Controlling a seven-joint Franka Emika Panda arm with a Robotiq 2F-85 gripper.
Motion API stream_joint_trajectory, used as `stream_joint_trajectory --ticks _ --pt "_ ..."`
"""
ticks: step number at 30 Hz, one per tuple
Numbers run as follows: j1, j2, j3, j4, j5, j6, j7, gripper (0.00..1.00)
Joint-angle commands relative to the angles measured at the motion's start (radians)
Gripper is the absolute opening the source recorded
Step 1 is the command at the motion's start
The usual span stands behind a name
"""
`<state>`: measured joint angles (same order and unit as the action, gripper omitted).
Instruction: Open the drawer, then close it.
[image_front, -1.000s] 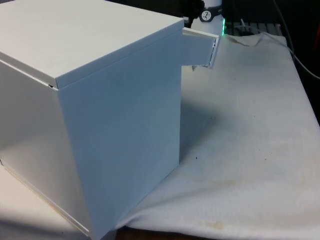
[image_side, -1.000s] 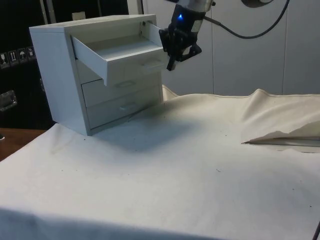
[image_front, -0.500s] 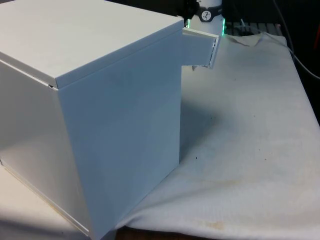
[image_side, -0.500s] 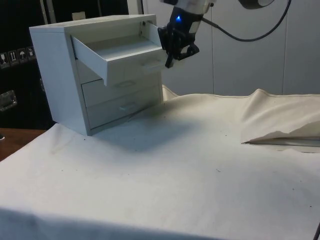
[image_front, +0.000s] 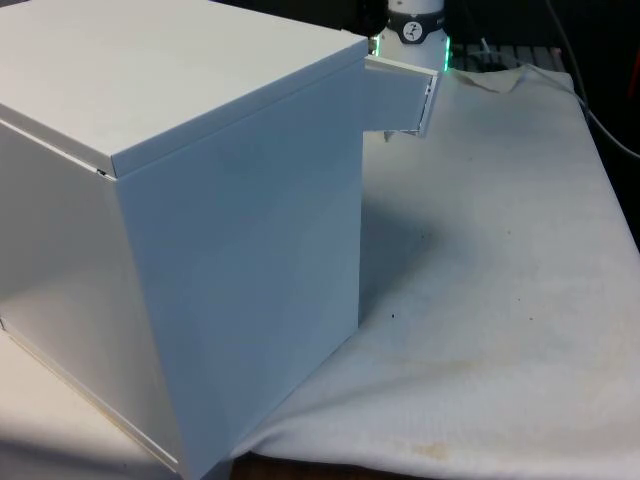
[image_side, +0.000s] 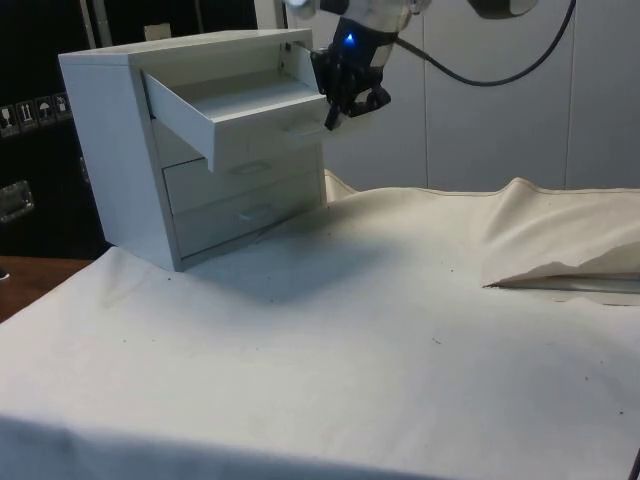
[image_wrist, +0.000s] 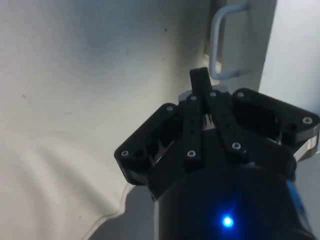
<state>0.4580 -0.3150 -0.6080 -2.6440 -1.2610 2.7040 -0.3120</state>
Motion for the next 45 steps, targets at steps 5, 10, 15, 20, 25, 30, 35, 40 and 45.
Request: stream_joint_trajectory --ticks 5,10,15,20,25,30,35,40,45 --pt "-0.007 0.027 0.004 0.035 -0.05 -0.003 0.044 0.0" --pt "0.001 0.046 -0.002 0.043 -0.048 -0.008 0.049 0.0" --pt "-0.003 0.059 0.004 0.074 -0.106 -0.028 0.098 0.0" --pt "-0.001 0.066 0.005 0.087 -0.121 -0.041 0.113 0.0" --pt "0.001 0.076 0.008 0.103 -0.144 -0.063 0.136 0.0" --pt "0.002 0.08 0.014 0.111 -0.152 -0.084 0.148 0.0" --pt "0.008 0.076 0.013 0.097 -0.12 -0.097 0.13 0.0" --pt "0.008 0.086 0.014 0.132 -0.133 -0.112 0.14 0.0" --pt "0.009 0.079 0.012 0.129 -0.12 -0.117 0.14 0.0"
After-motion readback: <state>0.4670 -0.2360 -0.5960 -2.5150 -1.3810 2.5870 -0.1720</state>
